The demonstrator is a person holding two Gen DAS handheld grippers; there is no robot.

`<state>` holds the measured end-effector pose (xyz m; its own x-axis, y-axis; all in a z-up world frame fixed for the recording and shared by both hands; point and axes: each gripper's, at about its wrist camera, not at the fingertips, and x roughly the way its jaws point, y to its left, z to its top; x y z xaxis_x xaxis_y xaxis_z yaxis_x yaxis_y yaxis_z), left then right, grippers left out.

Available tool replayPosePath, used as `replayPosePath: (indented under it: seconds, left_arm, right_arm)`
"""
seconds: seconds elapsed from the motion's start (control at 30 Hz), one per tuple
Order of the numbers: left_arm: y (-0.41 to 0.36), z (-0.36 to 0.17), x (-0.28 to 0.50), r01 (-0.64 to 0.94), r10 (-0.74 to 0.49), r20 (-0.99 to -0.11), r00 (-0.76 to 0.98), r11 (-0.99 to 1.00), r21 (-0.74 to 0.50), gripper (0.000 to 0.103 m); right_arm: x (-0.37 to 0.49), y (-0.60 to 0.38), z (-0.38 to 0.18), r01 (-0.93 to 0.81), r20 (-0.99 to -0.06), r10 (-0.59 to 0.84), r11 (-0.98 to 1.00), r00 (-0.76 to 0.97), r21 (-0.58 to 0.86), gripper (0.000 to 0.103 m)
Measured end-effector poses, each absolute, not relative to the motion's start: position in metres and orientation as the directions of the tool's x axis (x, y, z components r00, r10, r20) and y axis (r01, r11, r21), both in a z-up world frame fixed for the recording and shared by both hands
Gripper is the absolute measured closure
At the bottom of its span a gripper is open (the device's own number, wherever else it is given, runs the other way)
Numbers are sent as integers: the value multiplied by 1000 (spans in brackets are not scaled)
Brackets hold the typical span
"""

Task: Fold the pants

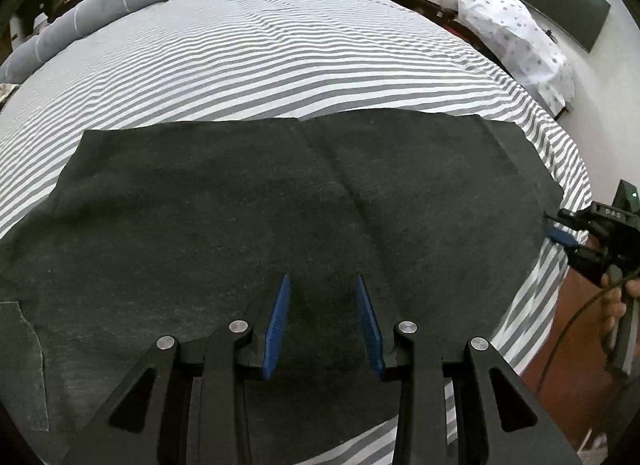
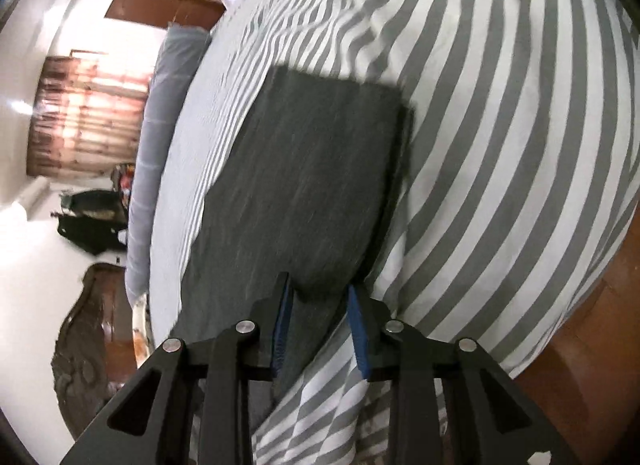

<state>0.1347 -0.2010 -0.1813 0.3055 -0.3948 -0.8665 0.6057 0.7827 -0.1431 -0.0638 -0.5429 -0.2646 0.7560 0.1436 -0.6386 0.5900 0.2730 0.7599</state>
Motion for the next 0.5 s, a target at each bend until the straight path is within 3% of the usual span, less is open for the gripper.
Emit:
replayPosePath:
  seconds: [0.43,0.5]
  left_arm:
    - [-203,-184,139,595,-396,-864,309,790,-149,66]
    - [-203,-184,139,599,-393,-865,312,788,-142,65]
  right_arm:
    - [-78,-589,-262,605,-638,63,259,767,753,78]
    - [-78,-596,-259,589,-619,59,250,783,768,85]
